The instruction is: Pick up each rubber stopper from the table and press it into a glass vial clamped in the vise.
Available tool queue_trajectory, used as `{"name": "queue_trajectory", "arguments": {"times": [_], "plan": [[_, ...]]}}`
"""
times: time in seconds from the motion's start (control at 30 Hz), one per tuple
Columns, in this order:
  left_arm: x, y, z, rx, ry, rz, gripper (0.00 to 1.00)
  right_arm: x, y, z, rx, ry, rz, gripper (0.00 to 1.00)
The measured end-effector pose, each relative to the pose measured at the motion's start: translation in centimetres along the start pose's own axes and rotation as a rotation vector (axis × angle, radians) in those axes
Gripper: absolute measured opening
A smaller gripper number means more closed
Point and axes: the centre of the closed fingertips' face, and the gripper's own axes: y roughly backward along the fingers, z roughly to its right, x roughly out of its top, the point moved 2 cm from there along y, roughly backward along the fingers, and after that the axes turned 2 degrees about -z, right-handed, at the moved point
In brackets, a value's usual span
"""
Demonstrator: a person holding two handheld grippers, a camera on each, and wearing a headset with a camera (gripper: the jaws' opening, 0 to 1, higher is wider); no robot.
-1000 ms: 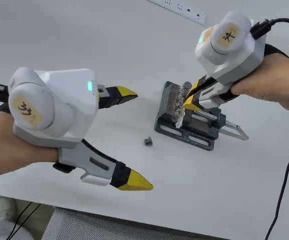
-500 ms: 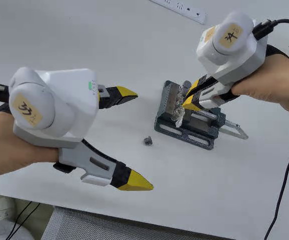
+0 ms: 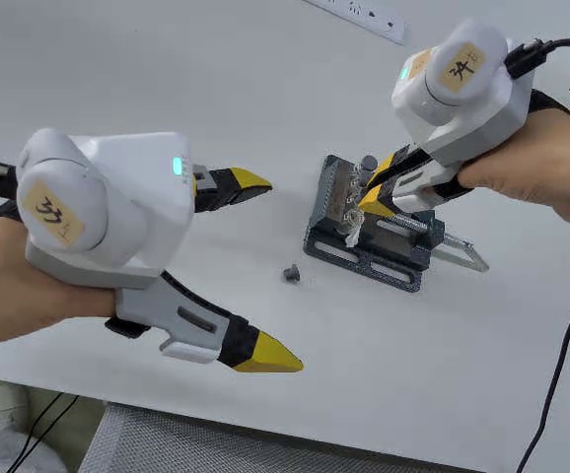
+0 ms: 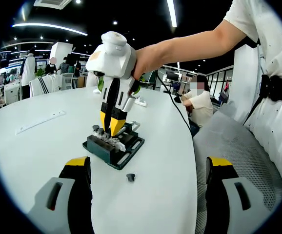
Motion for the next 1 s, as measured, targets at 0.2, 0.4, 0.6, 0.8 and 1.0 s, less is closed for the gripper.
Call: {"name": "queue_trajectory", "arguments": {"times": [0.2, 0.4, 0.6, 0.8, 1.0], "plan": [[0.0, -0.1, 0.1, -0.001, 0.003, 0.0, 0.98, 0.0, 0.1, 0.0, -0.012, -0.012, 0.015, 0.11], [-0.1, -0.2, 0.3, -0.002, 0.005, 0.002, 0.97, -0.1, 0.0, -0.1, -0.014, -0.02, 0.022, 0.12], [-0.2, -0.2, 0.4, -0.005, 0.006, 0.0, 0.97, 0.0, 0.4, -0.2, -0.016, -0.03, 0.039, 0.14], [-0.2, -0.1, 0.3, -0.002, 0.012, 0.0, 0.97, 0.1, 0.9, -0.2, -0.017, -0.044, 0.064, 0.09], [-0.2, -0.1, 0.4, -0.001, 0.011, -0.002, 0.97, -0.1, 1.0, 0.0, -0.028, -0.042, 0.068, 0.08]]}}
